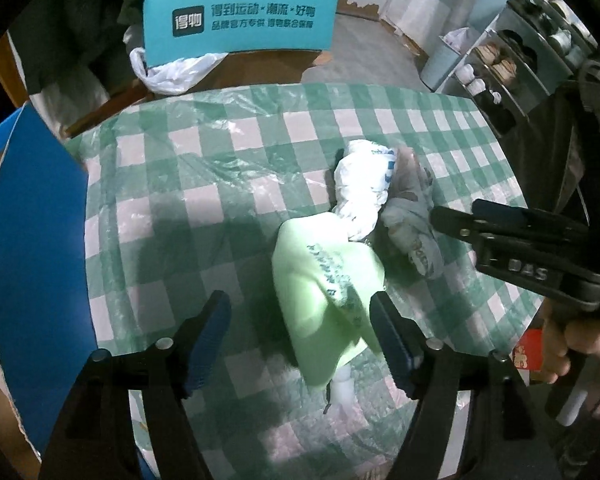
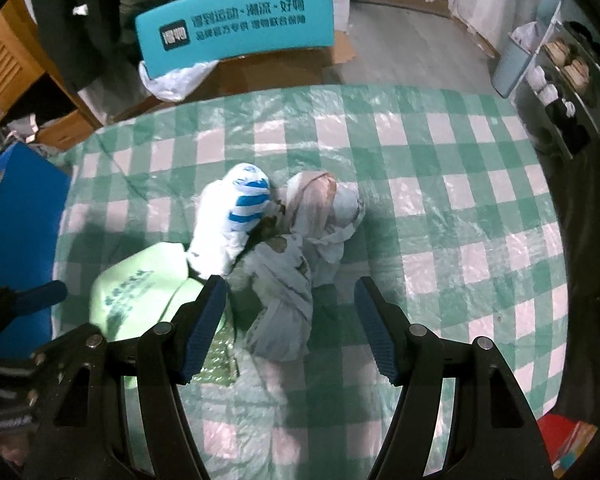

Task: Organize soft objects
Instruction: 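Move both tools back over the light green bag on the tablecloth, then grasp the light green bag with the left tool while the right tool grasps the plastic bag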

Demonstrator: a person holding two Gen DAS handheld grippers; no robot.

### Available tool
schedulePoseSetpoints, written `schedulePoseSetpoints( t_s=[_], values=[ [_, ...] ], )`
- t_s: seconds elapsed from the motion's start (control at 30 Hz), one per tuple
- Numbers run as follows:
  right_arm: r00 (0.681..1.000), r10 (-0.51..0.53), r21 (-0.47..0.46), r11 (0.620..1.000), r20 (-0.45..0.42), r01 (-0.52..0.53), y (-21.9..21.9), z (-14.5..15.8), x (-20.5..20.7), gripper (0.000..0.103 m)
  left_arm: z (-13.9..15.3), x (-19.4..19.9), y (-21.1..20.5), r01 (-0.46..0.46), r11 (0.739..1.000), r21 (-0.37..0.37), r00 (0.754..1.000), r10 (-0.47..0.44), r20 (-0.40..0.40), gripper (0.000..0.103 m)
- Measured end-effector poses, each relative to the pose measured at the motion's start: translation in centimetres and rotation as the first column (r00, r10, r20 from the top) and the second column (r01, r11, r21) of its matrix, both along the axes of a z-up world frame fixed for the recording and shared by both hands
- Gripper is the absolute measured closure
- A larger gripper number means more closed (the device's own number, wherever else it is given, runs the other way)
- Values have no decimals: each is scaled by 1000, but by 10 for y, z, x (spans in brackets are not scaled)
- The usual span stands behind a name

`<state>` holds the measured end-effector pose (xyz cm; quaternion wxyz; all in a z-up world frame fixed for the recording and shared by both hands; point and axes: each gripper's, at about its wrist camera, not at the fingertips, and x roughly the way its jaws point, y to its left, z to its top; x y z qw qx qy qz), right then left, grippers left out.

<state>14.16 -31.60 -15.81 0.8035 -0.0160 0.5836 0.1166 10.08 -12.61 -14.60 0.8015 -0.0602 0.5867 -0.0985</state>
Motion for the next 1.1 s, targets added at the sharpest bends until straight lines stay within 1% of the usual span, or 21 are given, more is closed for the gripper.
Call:
schedulePoseSetpoints(
  t_s=[0.17, 0.3, 0.6, 0.73, 0.83, 0.87, 0.93, 1.0, 1.03, 1.07, 1.1],
  values=[
    [1000, -11, -7, 1000, -18, 11, -1, -13, 7, 36, -3, 4, -11, 28, 1000, -7, 1000, -28, -13, 29],
    [999, -14, -13, 1000, -29, 14, -1, -22, 11, 36, -9, 8, -19, 57, 998, 20, 998, -56, -23, 28],
    [999, -1, -31, 1000, -54, -1, 8, -36, 19, 36, -19, 13, -21, 62, 997, 38, 997, -60, -47, 28],
    [998, 1, -39, 999, -64, -4, 10, -43, 20, 36, -23, 15, -22, 66, 997, 30, 996, -64, -56, 28],
    [997, 2, -44, 999, -71, -5, 11, -47, 21, 36, -23, 15, -25, 93, 996, 18, 994, -92, -55, 29],
    [997, 4, -46, 999, -72, -8, 12, -48, 22, 36, -22, 14, -27, 105, 994, 27, 993, -104, -48, 32],
    [997, 7, -53, 999, -73, -11, 13, -50, 22, 36, -21, 12, -31, 132, 990, 53, 991, -131, -31, 46],
    [997, 11, -57, 998, -75, -15, 15, -52, 23, 36, -21, 10, -33, 148, 987, 68, 989, -146, -28, 53],
    [997, 12, -60, 998, -75, -17, 15, -52, 22, 36, -21, 10, -33, 152, 986, 72, 988, -150, -27, 59],
    [997, 15, -63, 998, -75, -20, 16, -53, 22, 38, -20, 9, -33, 154, 985, 71, 988, -152, -26, 62],
    [997, 19, -65, 998, -76, -24, 16, -53, 22, 44, -20, 9, -33, 155, 985, 70, 988, -153, -26, 66]
  ],
)
